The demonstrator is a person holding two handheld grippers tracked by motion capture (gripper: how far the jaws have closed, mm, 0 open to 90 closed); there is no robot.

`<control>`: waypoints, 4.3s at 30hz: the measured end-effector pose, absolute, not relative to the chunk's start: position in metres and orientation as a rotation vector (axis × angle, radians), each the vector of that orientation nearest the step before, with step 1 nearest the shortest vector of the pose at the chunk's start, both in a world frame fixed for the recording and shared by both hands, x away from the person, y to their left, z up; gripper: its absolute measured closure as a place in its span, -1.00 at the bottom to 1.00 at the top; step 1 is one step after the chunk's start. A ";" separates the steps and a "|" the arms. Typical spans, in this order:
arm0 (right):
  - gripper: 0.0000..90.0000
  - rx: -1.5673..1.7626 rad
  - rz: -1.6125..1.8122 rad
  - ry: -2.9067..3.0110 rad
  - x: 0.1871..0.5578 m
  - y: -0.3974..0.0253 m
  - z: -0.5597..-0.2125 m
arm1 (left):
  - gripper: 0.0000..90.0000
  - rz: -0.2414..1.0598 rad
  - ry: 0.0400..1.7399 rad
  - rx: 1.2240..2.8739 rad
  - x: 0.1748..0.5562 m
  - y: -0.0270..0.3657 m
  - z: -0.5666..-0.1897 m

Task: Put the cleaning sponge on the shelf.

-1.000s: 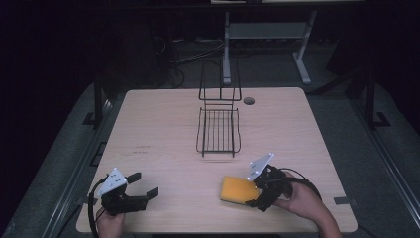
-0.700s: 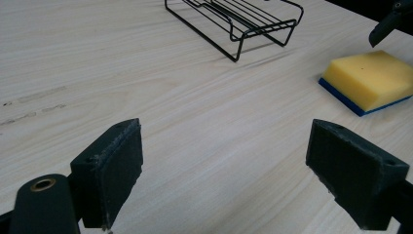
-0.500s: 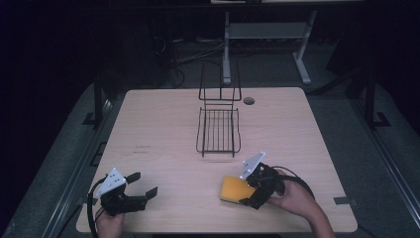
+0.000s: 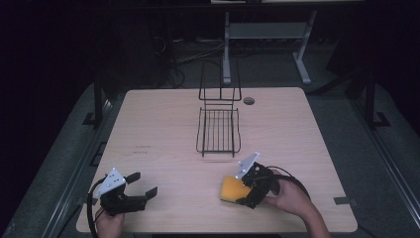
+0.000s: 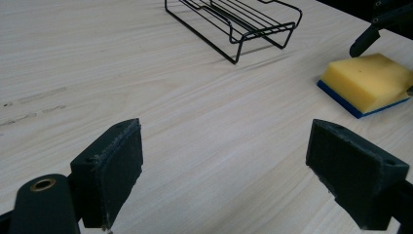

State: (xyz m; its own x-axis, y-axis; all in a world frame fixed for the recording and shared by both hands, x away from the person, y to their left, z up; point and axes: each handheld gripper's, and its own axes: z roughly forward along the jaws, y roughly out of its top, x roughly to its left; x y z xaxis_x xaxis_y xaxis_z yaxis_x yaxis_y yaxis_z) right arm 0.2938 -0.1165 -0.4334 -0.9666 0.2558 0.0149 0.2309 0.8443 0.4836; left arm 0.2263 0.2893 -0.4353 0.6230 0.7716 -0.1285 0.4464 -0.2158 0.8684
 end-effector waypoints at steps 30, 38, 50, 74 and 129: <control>-0.69 0.375 0.677 2.989 0.294 -0.105 -0.448 | -0.71 0.411 0.973 1.851 0.226 0.290 -0.435; -0.67 0.374 0.670 2.988 0.294 -0.105 -0.450 | -0.71 0.409 0.973 1.847 0.226 0.291 -0.435; -0.53 0.370 0.675 2.994 0.294 -0.107 -0.450 | -0.71 0.404 0.976 1.840 0.226 0.292 -0.435; -0.52 0.338 0.683 2.998 0.298 -0.103 -0.433 | -0.72 0.407 0.976 1.836 0.226 0.293 -0.434; -0.52 0.275 0.647 3.051 0.343 -0.084 -0.400 | -0.71 0.405 0.974 1.826 0.226 0.292 -0.434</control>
State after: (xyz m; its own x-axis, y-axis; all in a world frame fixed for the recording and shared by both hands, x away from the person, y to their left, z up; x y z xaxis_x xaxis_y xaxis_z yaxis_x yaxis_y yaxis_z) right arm 0.3432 -0.0838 -0.3998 -0.9845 0.1733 0.0254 0.1687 0.8992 0.4038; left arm 0.2259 0.2923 -0.4341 0.6215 0.7698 -0.1453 0.4403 -0.1899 0.8775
